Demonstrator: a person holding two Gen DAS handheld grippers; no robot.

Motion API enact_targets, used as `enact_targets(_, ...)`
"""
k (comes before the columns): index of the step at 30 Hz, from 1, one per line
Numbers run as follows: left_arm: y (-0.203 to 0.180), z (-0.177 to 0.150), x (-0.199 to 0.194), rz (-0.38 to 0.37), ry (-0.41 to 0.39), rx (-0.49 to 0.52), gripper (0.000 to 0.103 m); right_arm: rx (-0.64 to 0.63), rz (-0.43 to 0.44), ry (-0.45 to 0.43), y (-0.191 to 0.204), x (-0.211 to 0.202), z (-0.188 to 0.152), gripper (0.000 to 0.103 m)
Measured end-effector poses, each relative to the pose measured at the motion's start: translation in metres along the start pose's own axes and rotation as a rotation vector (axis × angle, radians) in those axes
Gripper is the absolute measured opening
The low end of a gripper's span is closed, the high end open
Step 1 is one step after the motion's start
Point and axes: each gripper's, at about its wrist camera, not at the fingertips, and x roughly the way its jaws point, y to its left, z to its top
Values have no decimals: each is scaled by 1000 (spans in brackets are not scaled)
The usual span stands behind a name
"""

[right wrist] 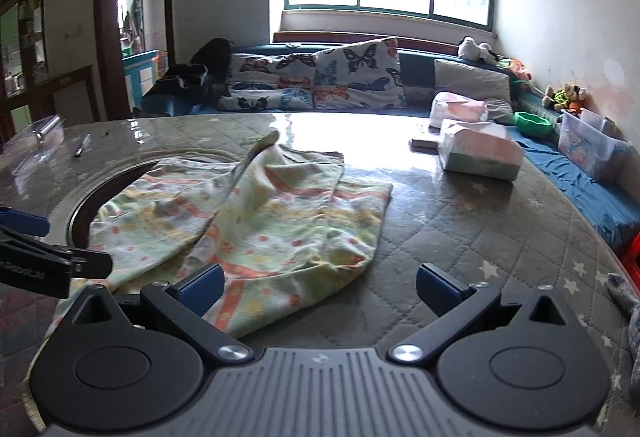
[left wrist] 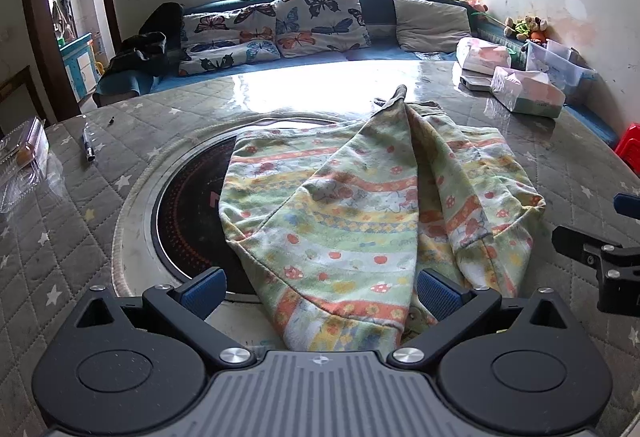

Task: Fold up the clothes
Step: 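Approach the bunched pastel patterned shirt with both grippers open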

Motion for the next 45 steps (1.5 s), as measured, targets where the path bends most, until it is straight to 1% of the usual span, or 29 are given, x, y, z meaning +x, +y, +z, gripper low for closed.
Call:
enact_targets(5, 1, -2, -3, -5, -15, 2, 103, -6, 26, 14, 6, -4, -2, 103)
enact_targets(9, -5, -8, -10, 7, -25, 21, 103, -11, 47, 25, 11, -8, -4, 103)
enact_targets(13, -2, -9, -13, -2, -13, 21, 103, -18, 66, 35, 16, -10, -5, 103)
enact_targets(23, -1, -11, -12, 5, -2, 17, 103, -52, 90, 42, 27, -13, 0, 103)
enact_targets(32, 3, -4, -6, 13, -5, 10, 103, -72, 101, 47, 31, -4, 7, 102)
enact_targets(45, 4, 3, 10, 9, 21, 12, 103, -79, 104, 69, 32, 13, 14, 102)
